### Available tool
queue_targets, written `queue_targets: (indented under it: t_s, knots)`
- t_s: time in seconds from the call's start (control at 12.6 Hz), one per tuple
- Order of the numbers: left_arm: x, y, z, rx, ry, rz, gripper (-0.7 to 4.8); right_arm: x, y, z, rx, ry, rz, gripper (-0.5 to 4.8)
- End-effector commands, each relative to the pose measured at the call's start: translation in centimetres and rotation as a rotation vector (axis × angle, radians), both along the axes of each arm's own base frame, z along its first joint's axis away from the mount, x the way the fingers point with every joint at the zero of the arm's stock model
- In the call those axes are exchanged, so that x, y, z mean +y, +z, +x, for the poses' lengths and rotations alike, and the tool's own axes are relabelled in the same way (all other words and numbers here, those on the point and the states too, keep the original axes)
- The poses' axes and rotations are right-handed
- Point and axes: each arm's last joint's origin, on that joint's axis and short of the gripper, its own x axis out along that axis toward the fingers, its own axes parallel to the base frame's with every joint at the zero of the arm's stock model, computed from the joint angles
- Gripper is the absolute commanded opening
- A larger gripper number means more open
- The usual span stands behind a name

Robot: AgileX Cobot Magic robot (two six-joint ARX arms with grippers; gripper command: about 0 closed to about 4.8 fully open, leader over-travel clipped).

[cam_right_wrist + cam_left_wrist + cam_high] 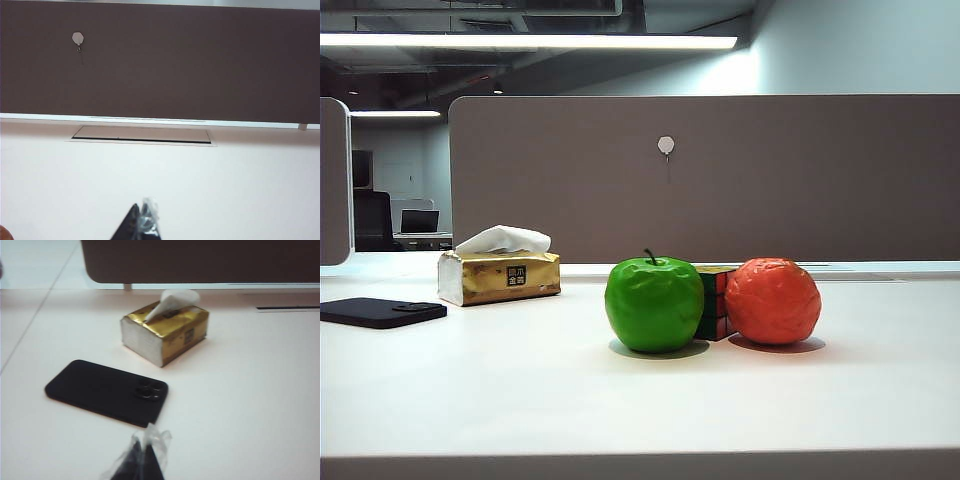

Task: Move all the fruits on the tabletop near the face of the Rubik's cube that has the color most similar to each fruit.

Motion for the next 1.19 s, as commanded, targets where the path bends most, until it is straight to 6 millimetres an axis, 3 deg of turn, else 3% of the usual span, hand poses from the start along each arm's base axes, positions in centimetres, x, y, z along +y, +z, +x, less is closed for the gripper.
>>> queue_targets:
  t_s: [0.08, 0.4, 0.72, 1.03, 1.11, 1.19]
  knots:
    - [0.4, 0.2, 0.1, -0.02, 0.032, 0.002, -0.05, 0.0, 0.2, 0.0, -0.023, -0.013, -0.015, -0.01]
    - [0.6, 0.2, 0.1, -0.023, 0.038, 0.026, -0.05, -0.2, 0.2, 0.0, -0.023, -0.064, -0.02, -0.01]
    - [0.5, 0.2, 0.1, -0.023, -0.01, 0.019, -0.05, 0.2, 0.2, 0.0, -0.024, 0.059, -0.03, -0.01]
    - [0.6, 0.2, 0.1, -0.029, 0.044, 0.026, -0.05, 0.2, 0.2, 0.0, -0.024, 0.06, -0.03, -0.01]
    - [0.6, -2.0, 0.0, -0.009, 0.054, -0.082, -0.05, 0.2, 0.2, 0.0, -0.021, 0.069, -0.031, -0.01]
    - [0.6, -2.9, -0.1, -0.024, 0.044, -0.108, -0.05, 0.2, 0.2, 0.0, -0.02, 0.069, -0.031, -0.01]
